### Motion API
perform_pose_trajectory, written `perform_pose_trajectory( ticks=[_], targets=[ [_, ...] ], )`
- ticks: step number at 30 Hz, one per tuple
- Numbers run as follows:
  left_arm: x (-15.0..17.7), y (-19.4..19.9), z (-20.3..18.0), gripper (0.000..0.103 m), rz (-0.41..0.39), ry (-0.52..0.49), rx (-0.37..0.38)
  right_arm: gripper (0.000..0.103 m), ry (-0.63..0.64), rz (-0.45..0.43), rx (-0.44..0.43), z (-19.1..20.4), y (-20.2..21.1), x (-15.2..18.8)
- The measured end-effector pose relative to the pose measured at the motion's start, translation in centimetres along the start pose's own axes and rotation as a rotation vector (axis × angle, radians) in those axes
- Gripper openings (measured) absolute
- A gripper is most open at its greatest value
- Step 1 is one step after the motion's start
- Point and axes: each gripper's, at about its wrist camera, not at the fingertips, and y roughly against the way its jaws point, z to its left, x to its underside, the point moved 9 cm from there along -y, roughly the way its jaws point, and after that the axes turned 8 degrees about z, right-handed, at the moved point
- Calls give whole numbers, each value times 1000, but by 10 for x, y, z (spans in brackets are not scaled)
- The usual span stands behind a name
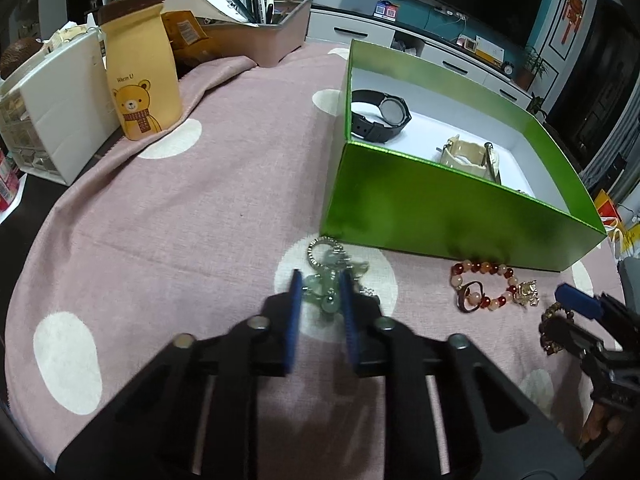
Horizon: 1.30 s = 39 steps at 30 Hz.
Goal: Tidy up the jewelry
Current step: 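Grasp the green charm bracelet with the left tool while the right tool grasps the gold charm bracelet, then carry both charm bracelets into the green box and open both tools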
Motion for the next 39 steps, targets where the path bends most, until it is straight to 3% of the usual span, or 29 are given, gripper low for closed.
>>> perform_pose_trajectory(
  ticks=[5,18,25,31,39],
  targets=[
    [-1,2,3,7,-16,10,14,56,26,21,25,-3,-11,-5],
    [-2,28,4,7,-55,39,95,27,69,41,13,5,-27,-13],
    [-1,34,17,7,-56,82,117,26,20,16,-20,-1,-14,-8],
    [-3,46,29,7,-72,119,142,26,-99,-49,-90,-25,19,-5],
    [-2,57,32,7,-89,135,143,27,-144,-97,-78,-41,45,0]
  ],
)
